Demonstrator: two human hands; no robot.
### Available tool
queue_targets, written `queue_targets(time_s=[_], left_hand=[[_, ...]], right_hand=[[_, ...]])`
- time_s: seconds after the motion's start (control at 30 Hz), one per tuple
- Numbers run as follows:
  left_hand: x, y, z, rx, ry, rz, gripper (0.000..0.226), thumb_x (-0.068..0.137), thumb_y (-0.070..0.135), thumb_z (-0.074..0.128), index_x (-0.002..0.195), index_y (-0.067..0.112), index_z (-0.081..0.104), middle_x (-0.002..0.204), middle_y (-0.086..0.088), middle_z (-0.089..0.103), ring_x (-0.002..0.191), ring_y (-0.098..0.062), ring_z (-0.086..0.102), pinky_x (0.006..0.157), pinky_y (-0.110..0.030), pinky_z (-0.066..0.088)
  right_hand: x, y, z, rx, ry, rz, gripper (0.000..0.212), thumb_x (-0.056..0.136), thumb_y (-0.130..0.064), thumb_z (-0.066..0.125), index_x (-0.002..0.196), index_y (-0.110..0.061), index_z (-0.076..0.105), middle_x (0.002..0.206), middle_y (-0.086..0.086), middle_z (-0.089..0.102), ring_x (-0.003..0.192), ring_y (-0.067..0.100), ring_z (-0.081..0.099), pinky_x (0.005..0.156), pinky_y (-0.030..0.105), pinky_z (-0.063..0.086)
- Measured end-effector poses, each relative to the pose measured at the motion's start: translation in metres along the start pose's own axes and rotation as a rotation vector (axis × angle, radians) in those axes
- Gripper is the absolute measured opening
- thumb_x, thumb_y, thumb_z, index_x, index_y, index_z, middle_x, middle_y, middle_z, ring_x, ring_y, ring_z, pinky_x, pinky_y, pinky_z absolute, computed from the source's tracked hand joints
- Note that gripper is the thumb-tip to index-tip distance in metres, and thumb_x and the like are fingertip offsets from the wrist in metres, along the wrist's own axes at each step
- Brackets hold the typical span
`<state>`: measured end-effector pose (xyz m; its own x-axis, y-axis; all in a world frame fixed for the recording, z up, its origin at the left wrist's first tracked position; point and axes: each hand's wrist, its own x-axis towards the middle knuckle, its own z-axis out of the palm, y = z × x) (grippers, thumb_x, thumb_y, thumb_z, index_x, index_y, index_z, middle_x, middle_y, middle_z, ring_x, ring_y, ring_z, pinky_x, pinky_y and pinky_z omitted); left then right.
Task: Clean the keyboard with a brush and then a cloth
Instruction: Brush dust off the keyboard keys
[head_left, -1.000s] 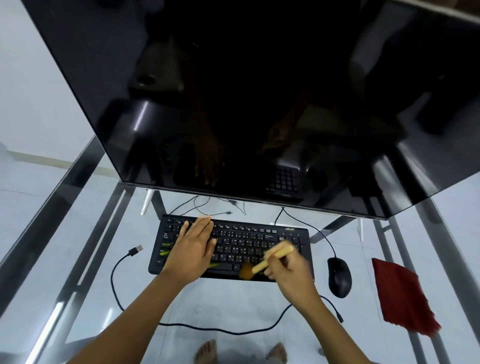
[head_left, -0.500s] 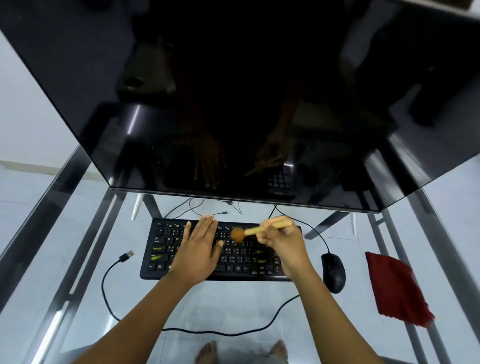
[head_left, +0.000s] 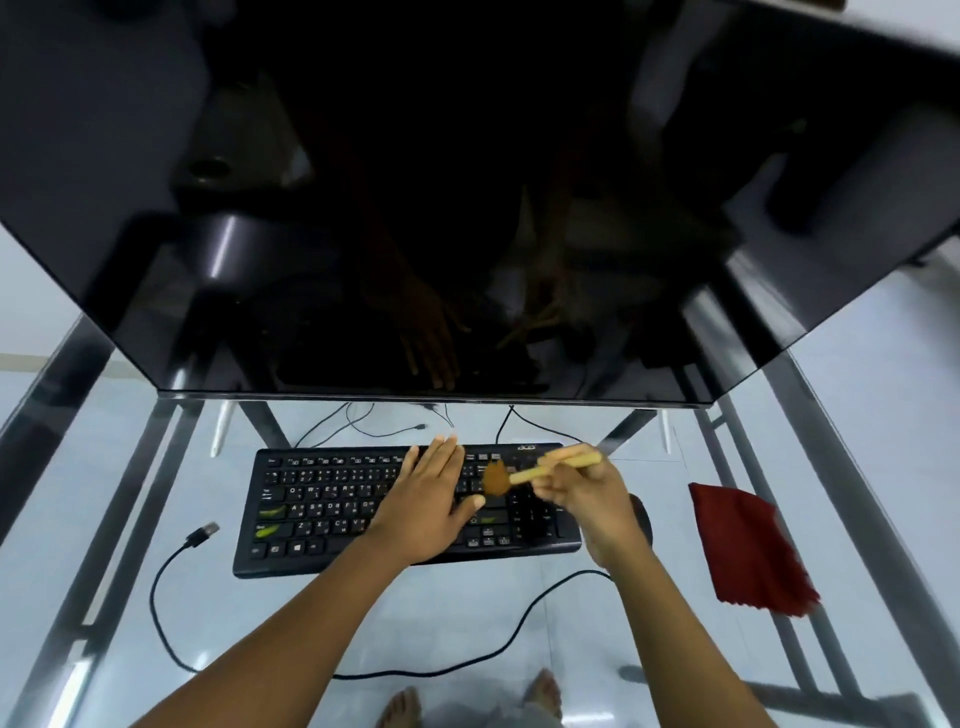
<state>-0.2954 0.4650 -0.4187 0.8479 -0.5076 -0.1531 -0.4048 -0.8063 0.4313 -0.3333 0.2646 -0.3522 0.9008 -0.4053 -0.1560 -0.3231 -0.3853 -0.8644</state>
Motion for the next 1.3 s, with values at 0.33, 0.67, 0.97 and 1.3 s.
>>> queue_targets(time_s=[0.33, 0.67, 0.97, 1.3], left_hand=[[-0.006, -0.011, 0.003, 0.023, 0.082, -0.030, 0.085, 0.085, 0.059, -0.003, 0.152, 0.011, 0.017, 0.161, -0.001, 0.007, 0.147, -0.013, -0.005, 0.117, -0.036, -0.011], [-0.005, -0.017, -0.001, -0.009, 0.056, -0.018, 0.071, 0.094, 0.056, 0.013, 0.152, 0.016, 0.018, 0.161, 0.003, 0.009, 0.147, -0.009, -0.003, 0.116, -0.030, -0.010], [-0.005, -0.018, 0.000, -0.007, 0.063, -0.017, 0.059, 0.102, 0.046, 0.025, 0.153, 0.017, 0.017, 0.161, 0.003, 0.008, 0.147, -0.009, -0.002, 0.115, -0.030, -0.011], [-0.006, -0.019, 0.001, -0.009, 0.060, -0.017, 0.083, 0.084, 0.060, -0.002, 0.153, 0.018, 0.017, 0.161, 0.004, 0.008, 0.147, -0.009, -0.002, 0.116, -0.031, -0.010]], right_hand=[[-0.013, 0.021, -0.023, -0.181, 0.208, -0.052, 0.016, 0.091, -0.004, 0.059, 0.086, -0.019, 0.061, 0.082, -0.002, 0.067, 0.073, 0.015, 0.065, 0.064, 0.019, 0.048], [-0.021, 0.016, -0.033, -0.193, 0.087, -0.120, 0.016, 0.094, -0.009, 0.056, 0.084, -0.021, 0.057, 0.077, -0.001, 0.074, 0.071, 0.019, 0.068, 0.068, 0.029, 0.056], [-0.021, 0.017, -0.031, -0.174, 0.049, -0.113, 0.011, 0.095, -0.013, 0.056, 0.084, -0.016, 0.057, 0.075, 0.000, 0.073, 0.067, 0.015, 0.068, 0.071, 0.023, 0.055], [-0.020, 0.017, -0.029, -0.199, -0.016, -0.058, 0.014, 0.096, -0.014, 0.054, 0.082, -0.014, 0.057, 0.069, -0.003, 0.072, 0.065, 0.011, 0.066, 0.066, 0.030, 0.054]])
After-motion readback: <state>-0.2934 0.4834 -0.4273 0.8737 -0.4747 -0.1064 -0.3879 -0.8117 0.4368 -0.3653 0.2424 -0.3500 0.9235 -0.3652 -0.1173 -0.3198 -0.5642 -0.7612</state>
